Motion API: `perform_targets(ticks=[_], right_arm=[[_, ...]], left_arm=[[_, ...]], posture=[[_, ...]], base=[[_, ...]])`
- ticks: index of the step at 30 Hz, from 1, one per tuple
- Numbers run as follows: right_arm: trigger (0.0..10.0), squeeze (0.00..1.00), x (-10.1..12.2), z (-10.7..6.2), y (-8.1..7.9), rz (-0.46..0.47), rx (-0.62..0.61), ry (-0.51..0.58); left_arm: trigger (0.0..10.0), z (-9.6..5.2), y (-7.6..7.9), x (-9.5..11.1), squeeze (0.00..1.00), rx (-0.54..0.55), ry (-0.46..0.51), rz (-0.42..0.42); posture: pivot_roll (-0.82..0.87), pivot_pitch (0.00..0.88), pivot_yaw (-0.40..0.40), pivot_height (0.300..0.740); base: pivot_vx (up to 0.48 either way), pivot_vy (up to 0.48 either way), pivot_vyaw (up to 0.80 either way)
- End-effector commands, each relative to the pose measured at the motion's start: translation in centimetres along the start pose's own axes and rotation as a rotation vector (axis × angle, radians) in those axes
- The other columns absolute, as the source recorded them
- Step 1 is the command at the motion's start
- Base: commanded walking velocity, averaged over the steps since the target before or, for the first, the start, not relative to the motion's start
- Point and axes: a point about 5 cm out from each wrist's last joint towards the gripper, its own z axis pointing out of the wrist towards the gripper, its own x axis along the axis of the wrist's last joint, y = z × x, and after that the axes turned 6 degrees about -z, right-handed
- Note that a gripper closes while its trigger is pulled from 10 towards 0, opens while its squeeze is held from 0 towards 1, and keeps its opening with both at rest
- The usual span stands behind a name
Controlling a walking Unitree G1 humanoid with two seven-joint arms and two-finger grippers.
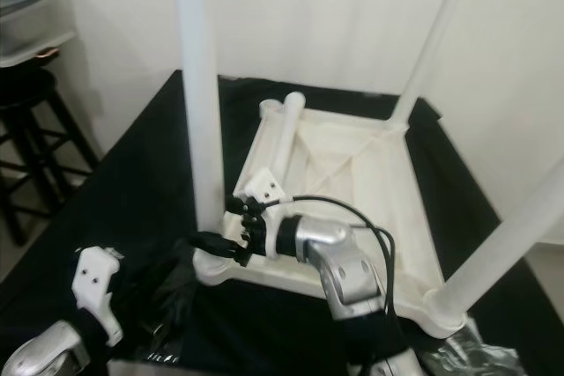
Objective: Building children table
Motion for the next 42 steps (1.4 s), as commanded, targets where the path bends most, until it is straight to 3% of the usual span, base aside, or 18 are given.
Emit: perform_targets(ticks=[1,2,5,10,12,16,17,21,22,32,34,35,37,38,39,40,41,42], right_arm=[[10.0,0.42,-0.3,-0.2,0.0,0.007,0.039,-0.001],[10.0,0.0,-0.2,-0.7,0.7,-0.013,0.098,-0.017],[10.0,0.0,0.2,-1.2,2.1,-0.033,0.18,-0.043],[10.0,0.0,0.8,-1.2,3.0,-0.029,0.194,-0.035],[10.0,0.0,1.9,-0.8,4.7,-0.047,0.2,-0.005],[9.6,0.0,2.1,-0.8,5.0,-0.04,0.208,0.002],[1.5,0.0,2.2,-1.0,5.2,-0.03,0.219,0.011],[1.5,0.0,2.3,-1.0,5.3,-0.023,0.229,0.017],[0.0,0.0,2.3,-1.2,5.5,-0.014,0.252,0.018],[0.0,0.0,1.1,-1.9,5.3,-0.008,0.285,-0.003],[0.0,0.0,0.5,-2.2,5.6,-0.036,0.166,-0.019],[0.0,0.0,0.5,-2.2,5.6,-0.036,0.166,-0.019],[0.0,0.0,-0.1,-2.5,5.8,-0.056,-0.001,-0.037],[0.0,0.0,-0.8,-2.0,5.4,-0.012,-0.141,-0.035],[0.0,0.0,-0.8,-2.0,5.4,-0.012,-0.141,-0.035],[0.0,0.0,-1.8,-1.0,4.6,0.061,-0.327,-0.025],[0.0,0.0,-1.8,-1.0,4.6,0.061,-0.327,-0.025],[0.0,0.0,-4.9,2.7,-1.9,0.274,-0.521,-0.004]], left_arm=[[10.0,0.0,0.1,-0.4,0.0,-0.001,-0.012,-0.018],[10.0,0.1,0.1,-0.4,0.0,0.0,-0.012,-0.019],[10.0,0.1,0.1,-0.5,0.0,-0.001,-0.012,-0.022],[10.0,0.2,0.1,-0.5,0.0,-0.003,-0.013,-0.023],[10.0,0.2,0.2,-0.6,0.0,-0.004,-0.017,-0.021],[10.0,0.2,0.2,-0.6,0.0,-0.004,-0.017,-0.021],[10.0,0.2,0.3,-0.6,0.0,-0.005,-0.018,-0.022],[10.0,0.2,0.3,-0.6,0.0,-0.005,-0.018,-0.022],[10.0,0.2,0.3,-0.6,0.0,-0.006,-0.018,-0.022],[10.0,0.5,0.4,-0.8,0.0,-0.006,-0.017,-0.025],[10.0,0.6,0.5,-0.9,0.0,-0.005,-0.015,-0.026],[10.0,0.6,0.5,-0.9,0.0,-0.005,-0.015,-0.026],[10.0,0.5,0.5,-0.8,0.0,-0.004,-0.014,-0.027],[10.0,0.3,0.5,-0.8,0.0,-0.004,-0.014,-0.027],[10.0,0.3,0.5,-0.8,0.0,-0.004,-0.014,-0.027],[10.0,0.2,0.5,-0.8,0.0,-0.004,-0.014,-0.027],[10.0,0.2,0.5,-0.8,0.0,-0.004,-0.014,-0.027],[10.0,0.1,0.4,-0.6,0.0,-0.004,-0.013,-0.03]], posture=[[0.07,0.0,-0.08,0.74],[0.07,0.0,-0.083,0.74],[0.08,0.0,-0.085,0.74],[0.09,0.0,-0.091,0.74],[0.09,0.0,-0.094,0.74],[0.09,0.0,-0.095,0.74],[0.09,0.0,-0.096,0.74],[0.09,0.0,-0.096,0.74],[0.09,0.0,-0.097,0.74],[0.08,0.0,-0.099,0.74],[0.07,0.0,-0.099,0.74],[0.07,0.0,-0.099,0.74],[0.06,0.0,-0.103,0.74],[0.06,0.0,-0.105,0.74],[0.06,0.0,-0.105,0.74],[0.05,0.0,-0.104,0.74],[0.05,0.0,-0.104,0.74],[0.04,0.013,-0.084,0.74]], base=[[0.0,0.0,0.0],[0.0,0.0,0.0],[0.0,0.0,0.0],[0.0,0.0,0.0],[0.0,0.0,0.0],[0.0,0.0,0.0],[0.0,0.0,0.0],[0.0,0.0,0.0],[0.0,0.0,0.0],[0.0,0.0,0.0],[0.0,0.0,0.0],[0.0,0.0,0.0],[0.0,0.0,0.0],[0.0,0.0,0.0],[0.0,0.0,0.0],[0.0,0.0,0.0],[0.0,0.0,0.0],[0.0,0.0,0.0]])
